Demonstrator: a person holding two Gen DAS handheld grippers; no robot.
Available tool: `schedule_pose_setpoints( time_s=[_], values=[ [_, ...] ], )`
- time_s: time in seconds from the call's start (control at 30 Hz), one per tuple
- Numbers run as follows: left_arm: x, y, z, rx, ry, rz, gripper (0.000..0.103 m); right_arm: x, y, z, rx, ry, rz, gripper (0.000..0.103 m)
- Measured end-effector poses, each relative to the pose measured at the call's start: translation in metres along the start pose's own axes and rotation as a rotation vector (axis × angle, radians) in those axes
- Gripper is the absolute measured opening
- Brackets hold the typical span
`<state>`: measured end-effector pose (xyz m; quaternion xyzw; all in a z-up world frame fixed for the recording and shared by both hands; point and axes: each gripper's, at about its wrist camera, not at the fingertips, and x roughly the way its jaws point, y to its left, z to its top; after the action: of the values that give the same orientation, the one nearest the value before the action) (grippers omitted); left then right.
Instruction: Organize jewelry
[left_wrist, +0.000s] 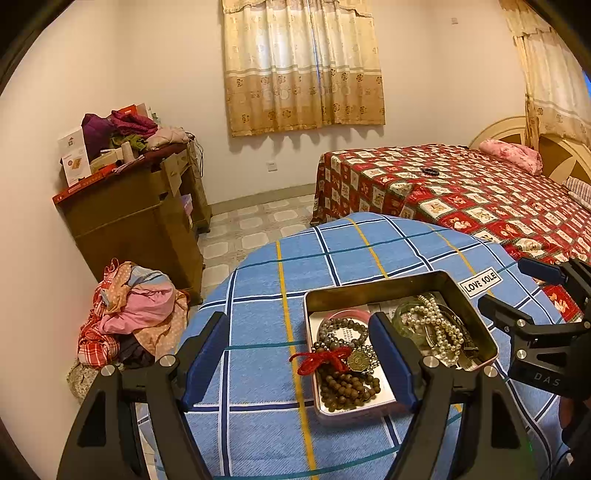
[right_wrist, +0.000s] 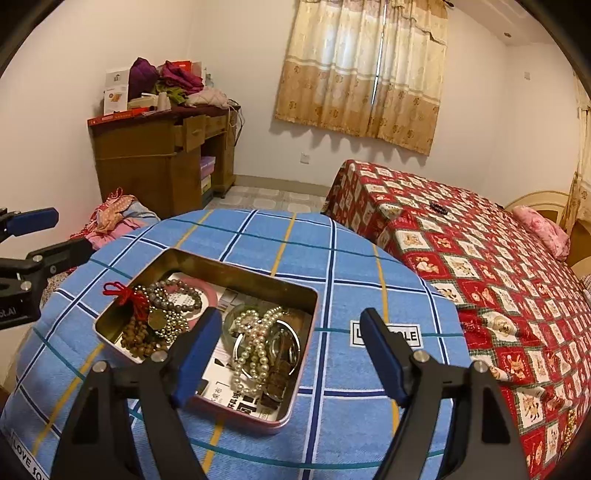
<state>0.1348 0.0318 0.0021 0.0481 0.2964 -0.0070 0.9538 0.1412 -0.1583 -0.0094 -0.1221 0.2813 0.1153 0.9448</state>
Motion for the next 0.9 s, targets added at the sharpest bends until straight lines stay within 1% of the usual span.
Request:
schedule_pose_setpoints(
  time_s=[0.9],
  values=[
    [-0.0048, 0.0028, 0.0005, 0.008, -0.003, -0.001, 0.078, -0.0034, 0.0023, 0.0007, -0.004, -0.008, 0.001, 0.081]
  ],
)
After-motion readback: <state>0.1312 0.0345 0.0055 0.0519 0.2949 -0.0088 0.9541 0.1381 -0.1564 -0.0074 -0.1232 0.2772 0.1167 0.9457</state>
